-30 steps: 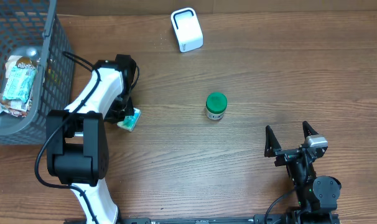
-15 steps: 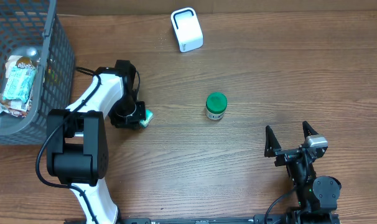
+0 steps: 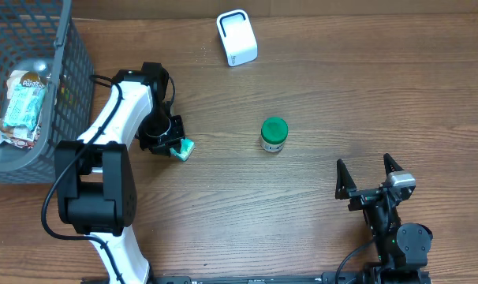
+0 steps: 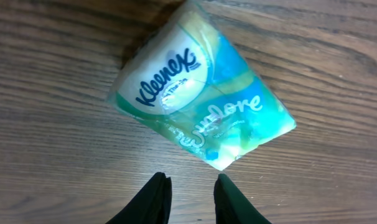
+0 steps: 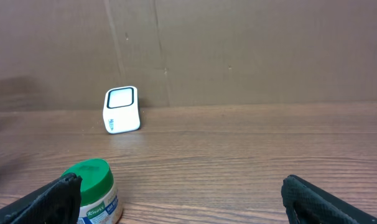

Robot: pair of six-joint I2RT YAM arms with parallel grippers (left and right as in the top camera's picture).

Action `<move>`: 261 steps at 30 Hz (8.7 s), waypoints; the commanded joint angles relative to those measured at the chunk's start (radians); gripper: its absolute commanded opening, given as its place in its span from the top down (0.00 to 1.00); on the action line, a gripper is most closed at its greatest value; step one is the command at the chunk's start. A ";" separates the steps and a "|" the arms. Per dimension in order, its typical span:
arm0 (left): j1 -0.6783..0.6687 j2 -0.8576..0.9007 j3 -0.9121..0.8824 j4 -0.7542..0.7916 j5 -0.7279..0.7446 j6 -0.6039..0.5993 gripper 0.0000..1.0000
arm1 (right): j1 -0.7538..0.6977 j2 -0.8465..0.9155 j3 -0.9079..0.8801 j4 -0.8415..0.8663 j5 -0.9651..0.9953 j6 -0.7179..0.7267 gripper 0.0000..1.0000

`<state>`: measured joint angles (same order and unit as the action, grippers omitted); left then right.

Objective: Scan the item barcode

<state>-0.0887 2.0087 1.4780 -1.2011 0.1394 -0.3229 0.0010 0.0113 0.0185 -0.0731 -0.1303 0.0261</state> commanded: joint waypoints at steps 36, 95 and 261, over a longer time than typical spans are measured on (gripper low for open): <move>-0.056 -0.021 -0.085 0.211 0.010 0.255 0.67 | 0.005 -0.006 -0.011 0.003 -0.002 -0.001 0.00; -0.149 -0.025 0.208 0.037 -0.212 0.051 0.96 | 0.005 -0.006 -0.011 0.003 -0.002 -0.001 0.00; -0.262 0.095 0.809 -0.190 -0.150 0.019 0.32 | 0.005 -0.006 -0.011 0.003 -0.002 -0.001 0.00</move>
<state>-0.4042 2.1307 2.1544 -1.3560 0.0109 -0.3748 0.0010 0.0109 0.0185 -0.0734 -0.1307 0.0261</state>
